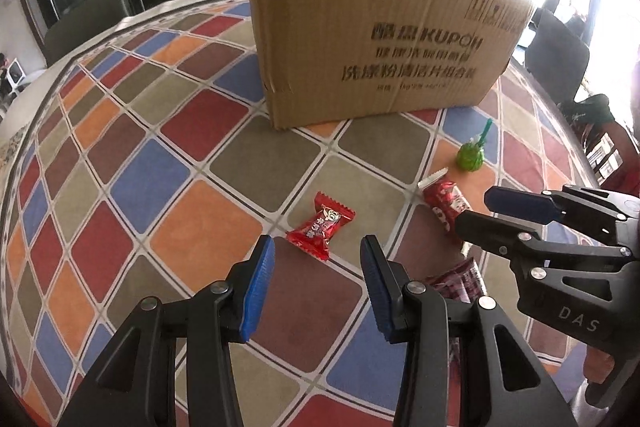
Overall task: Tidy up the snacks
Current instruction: 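Move both tools back down toward the remaining snacks, then grasp the red candy bag with the right tool while the left tool grasps a red candy, then carry both candies over the box and open both tools to drop them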
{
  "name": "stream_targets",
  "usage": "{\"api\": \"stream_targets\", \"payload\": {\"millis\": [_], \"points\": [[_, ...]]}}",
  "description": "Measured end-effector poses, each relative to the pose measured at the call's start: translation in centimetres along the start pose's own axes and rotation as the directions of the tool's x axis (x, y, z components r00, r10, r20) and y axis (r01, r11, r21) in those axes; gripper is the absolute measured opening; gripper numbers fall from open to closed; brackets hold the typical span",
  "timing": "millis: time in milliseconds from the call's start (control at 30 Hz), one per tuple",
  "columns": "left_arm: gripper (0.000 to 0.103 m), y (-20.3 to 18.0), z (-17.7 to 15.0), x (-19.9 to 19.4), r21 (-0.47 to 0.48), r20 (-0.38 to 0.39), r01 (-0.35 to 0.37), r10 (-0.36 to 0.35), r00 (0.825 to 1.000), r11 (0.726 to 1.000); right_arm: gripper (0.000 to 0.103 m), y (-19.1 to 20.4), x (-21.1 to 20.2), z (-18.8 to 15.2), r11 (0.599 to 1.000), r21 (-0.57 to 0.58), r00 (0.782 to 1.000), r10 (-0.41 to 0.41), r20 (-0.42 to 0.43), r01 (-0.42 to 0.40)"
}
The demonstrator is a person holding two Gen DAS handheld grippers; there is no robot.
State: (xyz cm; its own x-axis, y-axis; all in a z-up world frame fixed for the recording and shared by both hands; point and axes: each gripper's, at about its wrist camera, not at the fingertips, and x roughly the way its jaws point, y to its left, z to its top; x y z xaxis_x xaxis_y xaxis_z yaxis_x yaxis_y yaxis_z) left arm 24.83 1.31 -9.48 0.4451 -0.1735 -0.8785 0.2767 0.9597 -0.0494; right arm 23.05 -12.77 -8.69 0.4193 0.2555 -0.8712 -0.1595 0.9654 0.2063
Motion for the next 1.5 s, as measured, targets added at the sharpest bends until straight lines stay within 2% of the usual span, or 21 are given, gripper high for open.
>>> {"api": "stream_targets", "payload": {"millis": [367, 700, 800, 867, 1000, 1067, 1133, 1200, 1500], "points": [[0.044, 0.2, 0.6, 2.5, 0.028, -0.028, -0.011, 0.012, 1.000, 1.000, 0.038, -0.1, 1.7, 0.3, 1.000, 0.003, 1.000, -0.010, -0.023, 0.010], [0.043, 0.5, 1.3, 3.7, 0.013, -0.043, 0.018, -0.017, 0.999, 1.000, 0.038, -0.2, 2.8, 0.8, 1.000, 0.015, 0.999, -0.008, -0.035, 0.009], [0.037, 0.5, 1.4, 3.8, 0.013, -0.042, 0.026, -0.025, 0.999, 1.000, 0.038, -0.3, 3.0, 1.0, 1.000, 0.017, 0.999, -0.005, -0.036, 0.005], [0.027, 0.5, 1.5, 3.8, 0.007, -0.043, 0.036, -0.035, 0.998, 0.999, 0.038, -0.3, 3.2, 1.1, 1.000, 0.016, 0.999, 0.000, -0.039, 0.001], [0.026, 0.3, 1.4, 3.7, 0.008, -0.048, 0.049, -0.048, 0.998, 0.999, 0.036, -0.4, 3.4, 1.1, 1.000, 0.014, 0.999, -0.001, -0.043, 0.002], [0.025, 0.1, 1.3, 3.4, 0.011, -0.041, 0.043, -0.042, 0.998, 0.999, 0.026, -0.3, 3.5, 1.1, 1.000, 0.013, 0.999, 0.001, -0.045, -0.001], [0.025, 0.1, 1.2, 3.1, 0.008, -0.034, 0.040, -0.040, 0.999, 0.999, 0.025, -0.1, 3.6, 1.0, 1.000, 0.005, 0.999, 0.001, -0.048, 0.000], [0.020, 0.0, 1.2, 2.9, -0.002, -0.030, 0.043, -0.043, 0.999, 0.999, 0.024, 0.0, 3.6, 1.0, 1.000, 0.001, 0.999, 0.000, -0.044, 0.000], [0.020, -0.6, 0.9, 1.4, -0.018, 0.000, 0.054, -0.054, 0.999, 0.998, 0.023, 0.3, 2.5, 0.7, 1.000, 0.000, 1.000, 0.023, -0.019, -0.023]]}}
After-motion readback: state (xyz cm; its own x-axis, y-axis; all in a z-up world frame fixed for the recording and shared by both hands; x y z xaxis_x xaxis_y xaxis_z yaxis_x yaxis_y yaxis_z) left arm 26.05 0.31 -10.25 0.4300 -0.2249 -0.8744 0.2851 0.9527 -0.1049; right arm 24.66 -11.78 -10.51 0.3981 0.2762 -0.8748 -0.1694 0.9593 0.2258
